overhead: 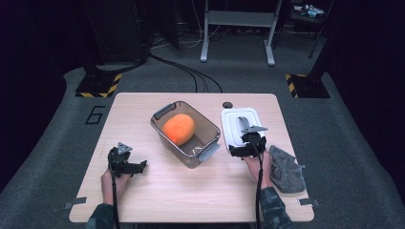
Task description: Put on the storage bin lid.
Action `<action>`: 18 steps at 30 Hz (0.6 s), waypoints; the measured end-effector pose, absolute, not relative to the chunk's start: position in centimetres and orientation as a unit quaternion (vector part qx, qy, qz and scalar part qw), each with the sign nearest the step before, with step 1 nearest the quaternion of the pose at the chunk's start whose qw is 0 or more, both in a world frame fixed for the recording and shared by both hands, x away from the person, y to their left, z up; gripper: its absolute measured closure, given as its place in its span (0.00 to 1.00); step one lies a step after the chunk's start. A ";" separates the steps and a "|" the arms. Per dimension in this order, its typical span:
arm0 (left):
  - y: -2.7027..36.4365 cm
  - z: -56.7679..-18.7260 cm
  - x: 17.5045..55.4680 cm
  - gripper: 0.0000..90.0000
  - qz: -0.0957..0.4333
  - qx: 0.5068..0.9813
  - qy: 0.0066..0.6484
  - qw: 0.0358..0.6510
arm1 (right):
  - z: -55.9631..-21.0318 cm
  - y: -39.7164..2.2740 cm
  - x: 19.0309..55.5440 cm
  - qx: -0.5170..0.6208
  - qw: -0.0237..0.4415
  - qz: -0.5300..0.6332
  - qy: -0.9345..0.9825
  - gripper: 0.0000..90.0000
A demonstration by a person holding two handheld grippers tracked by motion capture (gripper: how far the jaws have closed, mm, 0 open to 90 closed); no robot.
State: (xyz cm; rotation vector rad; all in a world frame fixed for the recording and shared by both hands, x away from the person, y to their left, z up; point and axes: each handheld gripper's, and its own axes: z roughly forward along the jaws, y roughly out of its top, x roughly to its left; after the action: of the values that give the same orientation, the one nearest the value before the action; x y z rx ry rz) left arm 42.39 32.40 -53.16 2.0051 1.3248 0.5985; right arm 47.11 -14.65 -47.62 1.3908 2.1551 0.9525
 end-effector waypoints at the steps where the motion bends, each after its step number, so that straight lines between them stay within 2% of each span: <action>1: 32.4 -53.2 42.4 0.00 0.229 0.765 0.505 0.326 | -47.6 -14.8 47.5 0.495 0.205 0.340 0.773 0.03; 18: 32.4 -53.2 42.4 0.00 0.230 0.765 0.505 0.327 | -47.4 -15.4 51.5 0.516 0.200 0.324 0.768 0.02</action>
State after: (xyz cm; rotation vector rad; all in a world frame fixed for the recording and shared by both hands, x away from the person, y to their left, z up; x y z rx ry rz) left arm 42.42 32.37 -53.17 2.0028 1.3237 0.6027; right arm 51.54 -15.39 -47.36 1.4415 2.1465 0.9046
